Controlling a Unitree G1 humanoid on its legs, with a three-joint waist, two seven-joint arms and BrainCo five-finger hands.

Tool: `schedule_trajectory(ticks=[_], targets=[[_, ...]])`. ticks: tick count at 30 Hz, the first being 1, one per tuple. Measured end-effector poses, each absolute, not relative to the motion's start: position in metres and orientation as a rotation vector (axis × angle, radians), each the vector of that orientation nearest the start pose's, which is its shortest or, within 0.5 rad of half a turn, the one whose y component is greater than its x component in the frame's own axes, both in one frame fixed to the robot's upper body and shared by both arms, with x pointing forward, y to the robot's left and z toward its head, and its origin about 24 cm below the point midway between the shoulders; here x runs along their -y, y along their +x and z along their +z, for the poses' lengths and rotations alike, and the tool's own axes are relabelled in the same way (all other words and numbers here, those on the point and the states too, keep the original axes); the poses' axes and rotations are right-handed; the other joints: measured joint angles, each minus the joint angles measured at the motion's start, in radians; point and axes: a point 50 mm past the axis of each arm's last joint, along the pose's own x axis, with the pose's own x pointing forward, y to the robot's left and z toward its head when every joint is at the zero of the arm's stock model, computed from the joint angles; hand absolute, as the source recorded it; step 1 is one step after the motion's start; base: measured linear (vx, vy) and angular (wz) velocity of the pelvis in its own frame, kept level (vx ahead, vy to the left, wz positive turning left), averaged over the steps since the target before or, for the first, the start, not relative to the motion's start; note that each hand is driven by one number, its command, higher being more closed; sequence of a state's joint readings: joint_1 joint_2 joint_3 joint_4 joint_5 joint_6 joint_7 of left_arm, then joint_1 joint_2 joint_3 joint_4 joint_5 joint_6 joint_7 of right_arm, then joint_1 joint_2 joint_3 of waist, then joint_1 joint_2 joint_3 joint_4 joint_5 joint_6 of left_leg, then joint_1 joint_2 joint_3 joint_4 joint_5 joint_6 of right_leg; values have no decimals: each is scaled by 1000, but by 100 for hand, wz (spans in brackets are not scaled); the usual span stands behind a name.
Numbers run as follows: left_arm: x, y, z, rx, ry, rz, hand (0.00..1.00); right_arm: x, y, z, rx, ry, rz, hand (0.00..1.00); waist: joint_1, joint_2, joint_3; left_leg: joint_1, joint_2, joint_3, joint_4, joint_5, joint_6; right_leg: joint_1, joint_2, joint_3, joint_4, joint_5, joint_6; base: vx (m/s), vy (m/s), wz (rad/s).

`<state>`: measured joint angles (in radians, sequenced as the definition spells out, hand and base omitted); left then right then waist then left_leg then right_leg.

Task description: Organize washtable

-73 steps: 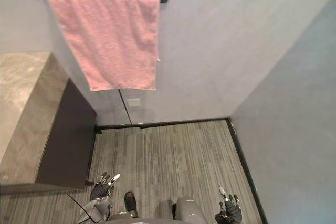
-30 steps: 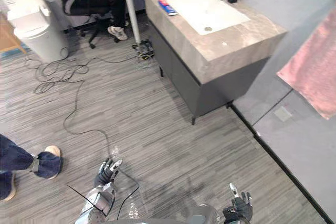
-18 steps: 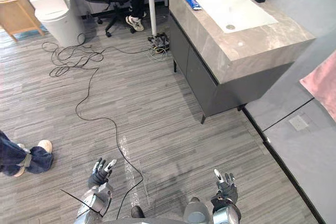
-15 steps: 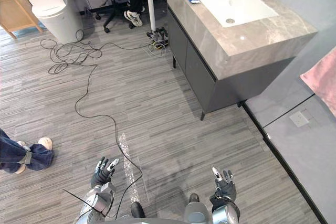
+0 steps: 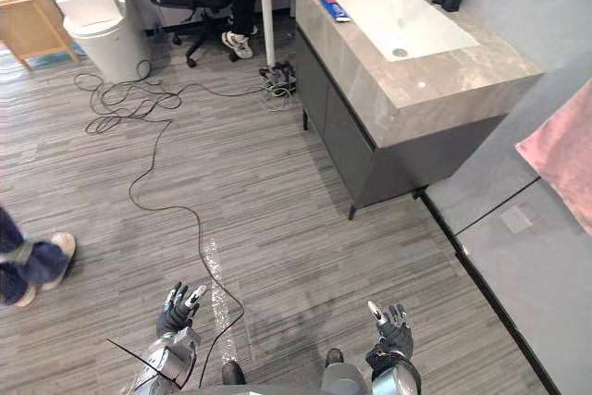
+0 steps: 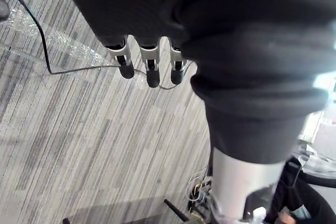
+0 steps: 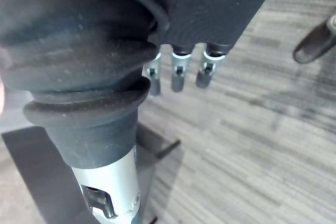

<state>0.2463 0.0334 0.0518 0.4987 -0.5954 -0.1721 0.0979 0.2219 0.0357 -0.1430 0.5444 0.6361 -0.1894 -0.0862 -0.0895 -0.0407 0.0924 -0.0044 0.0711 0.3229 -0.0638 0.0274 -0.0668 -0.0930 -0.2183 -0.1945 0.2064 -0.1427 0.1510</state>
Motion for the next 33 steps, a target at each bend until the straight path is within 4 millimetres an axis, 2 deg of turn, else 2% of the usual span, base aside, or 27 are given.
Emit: schedule_trajectory(ticks=[1, 2, 3, 4, 5, 6, 8, 9, 10, 11, 12, 14, 15, 16, 17, 18, 19, 20, 21, 22, 24, 25, 26, 28, 29, 31, 33], targets=[[-195, 139, -101, -538, -497, 484, 0, 194, 138, -106, -520, 608, -576, 0, 6, -3, 5, -33, -17, -28, 81, -65, 7, -7, -34, -2, 86, -5, 13, 78, 162, 59], [-195, 137, -102, -548, -498, 494, 0, 196, 139, -106, -518, 600, -575, 0, 10, -3, 11, -42, -15, -49, 118, -94, 14, -28, -47, 19, 162, -3, 14, 83, 168, 73], [-192, 133, -105, -564, -505, 506, 0, 194, 138, -106, -521, 602, -566, 0, 11, 6, 13, -45, -15, -85, 140, -115, 30, -87, -43, 64, 317, 63, -3, 84, 203, 96], [-191, 134, -104, -559, -509, 505, 0, 193, 136, -105, -520, 597, -559, 0, 6, 36, 17, -28, 9, -131, 140, -123, 43, -160, -16, 90, 459, 103, -38, 134, 170, 99], [-190, 134, -104, -556, -513, 505, 0, 190, 135, -106, -529, 604, -554, 0, 7, 49, 26, -26, 24, -152, 143, -127, 48, -185, 17, 99, 475, 42, -46, 186, 76, 90], [-197, 135, -103, -547, -492, 514, 0, 178, 139, -106, -535, 624, -520, 0, 3, 42, 32, -23, 47, -187, 146, -137, 64, -216, 86, 103, 423, -32, -78, 169, -4, 58], [-201, 140, -102, -543, -475, 503, 0, 170, 141, -106, -539, 626, -478, 0, -12, 27, 39, 0, 51, -228, 132, -145, 66, -243, 140, 67, 245, -19, -78, 265, -11, 74], [-198, 147, -101, -534, -478, 485, 0, 170, 140, -107, -544, 622, -476, 0, -19, 18, 52, 28, 41, -244, 126, -160, 73, -245, 151, 44, 75, 37, -75, 279, -19, 69], [-197, 150, -100, -530, -480, 478, 0, 170, 139, -107, -548, 619, -476, 0, -23, 12, 56, 44, 31, -251, 124, -170, 73, -246, 145, 31, -3, 74, -63, 401, -63, 58], [-194, 152, -99, -528, -479, 464, 0, 170, 140, -107, -548, 612, -471, 0, -39, -5, 64, 84, 0, -266, 122, -197, 75, -259, 125, 24, -89, 118, -41, 364, -99, 56], [-190, 153, -99, -532, -471, 443, 0, 172, 136, -108, -556, 605, -479, 0, -62, -15, 63, 115, -27, -281, 120, -228, 74, -281, 99, 20, -115, 135, -47, 471, -134, 59], [-180, 156, -98, -534, -449, 379, 0, 179, 132, -109, -562, 583, -494, 0, -90, -16, 57, 172, -59, -312, 107, -272, 70, -299, 79, 19, -96, 126, -57, 578, -183, 63], [-174, 159, -98, -540, -435, 336, 0, 186, 128, -110, -570, 554, -497, 0, -103, -4, 42, 211, -53, -336, 93, -304, 61, -310, 85, 29, -45, 183, -90, 676, -199, 53], [-166, 158, -98, -547, -444, 314, 0, 189, 126, -110, -573, 539, -498, 0, -109, 37, 31, 219, -25, -337, 84, -319, 54, -324, 105, 15, -7, 184, -90, 727, -143, 29], [-149, 156, -100, -567, -458, 255, 0, 194, 127, -109, -567, 517, -496, 0, -116, 105, 5, 227, 17, -326, 97, -319, 32, -334, 138, -2, 30, 193, -105, 709, -148, 7], [-139, 157, -99, -572, -450, 187, 0, 198, 130, -108, -556, 522, -510, 0, -120, 114, 0, 189, 33, -312, 223, -314, 4, -320, 154, -10, 56, 220, -157, 682, -169, 4], [-135, 159, -98, -570, -449, 160, 0, 198, 130, -107, -552, 528, -516, 0, -121, 119, 0, 164, 44, -312, 309, -306, -32, -302, 161, -20, 65, 202, -176, 644, -233, -6], [-128, 162, -96, -562, -460, 128, 0, 196, 133, -106, -540, 537, -515, 0, -118, 122, 1, 101, 66, -305, 512, -257, -142, -257, 172, -18, 70, 168, -191, 651, -192, -25], [-123, 162, -96, -562, -482, 115, 0, 194, 139, -104, -526, 545, -508, 0, -115, 122, 2, 18, 89, -303, 732, -154, -211, -212, 192, -2, 67, 136, -212, 657, -161, -51], [-122, 164, -95, -556, -487, 108, 0, 192, 146, -102, -512, 556, -497, 0, -113, 123, 2, -41, 106, -286, 891, -145, -208, -180, 214, 17, 49, 120, -228, 606, -111, -60], [-127, 165, -94, -548, -480, 110, 0, 187, 159, -97, -480, 582, -477, 0, -106, 121, 6, -128, 149, -222, 1092, -151, -195, -99, 255, 72, -15, 113, -233, 612, -89, -98], [-137, 165, -93, -534, -481, 147, 0, 181, 166, -94, -460, 612, -469, 0, -85, 96, 24, -160, 193, -114, 1186, -199, -97, -3, 279, 152, -69, 105, -242, 538, -40, -133], [-141, 165, -92, -524, -484, 164, 0, 179, 167, -93, -456, 623, -466, 0, -75, 81, 29, -172, 201, -74, 1194, -228, -46, 31, 279, 194, -82, 93, -244, 502, 22, -156], [-146, 161, -85, -492, -486, 172, 0, 178, 169, -88, -432, 626, -444, 0, -38, 55, 42, -251, 210, -30, 1097, -289, 56, 112, 263, 316, -103, 66, -236, 470, 125, -164], [-148, 159, -84, -490, -484, 174, 0, 179, 168, -86, -422, 623, -442, 0, -30, 53, 43, -274, 207, -39, 1043, -297, 70, 124, 256, 356, -103, 53, -230, 463, 252, -172], [-147, 156, -83, -491, -489, 171, 0, 182, 169, -83, -404, 617, -441, 0, -31, 50, 44, -339, 168, -136, 840, -302, 76, 135, 220, 459, -83, 10, -201, 437, 384, -158], [-147, 156, -74, -450, -483, 158, 0, 189, 163, -85, -413, 601, -460, 0, -33, 47, 40, -338, 122, -371, 496, -279, 39, 104, 179, 614, -11, -75, -136, 501, 608, -196]])
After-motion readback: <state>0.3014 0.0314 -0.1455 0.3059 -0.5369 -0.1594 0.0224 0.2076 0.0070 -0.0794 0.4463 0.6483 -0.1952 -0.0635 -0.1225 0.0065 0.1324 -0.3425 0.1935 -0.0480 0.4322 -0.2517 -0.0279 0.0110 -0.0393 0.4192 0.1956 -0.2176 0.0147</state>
